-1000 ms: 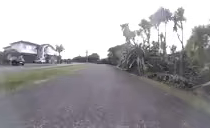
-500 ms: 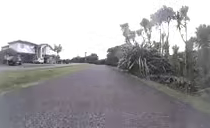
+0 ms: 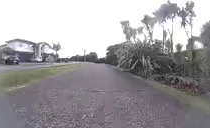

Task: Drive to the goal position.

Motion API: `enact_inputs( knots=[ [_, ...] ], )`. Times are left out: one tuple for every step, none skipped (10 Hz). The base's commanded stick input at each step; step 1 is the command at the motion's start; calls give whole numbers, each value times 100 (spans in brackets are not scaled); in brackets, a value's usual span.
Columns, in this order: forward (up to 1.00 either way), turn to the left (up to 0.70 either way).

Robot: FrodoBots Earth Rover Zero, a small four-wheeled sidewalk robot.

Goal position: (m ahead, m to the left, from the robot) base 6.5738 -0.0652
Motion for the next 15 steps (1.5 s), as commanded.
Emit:
enact_inputs(
  knots=[
    [100, 0],
    [100, 0],
    [100, 0],
    [100, 0],
    [100, 0],
    [100, 0],
    [100, 0],
    [100, 0],
    [100, 0],
    [100, 0],
    [100, 0],
    [100, 0],
    [100, 0],
    [100, 0],
    [100, 0]
  ],
)
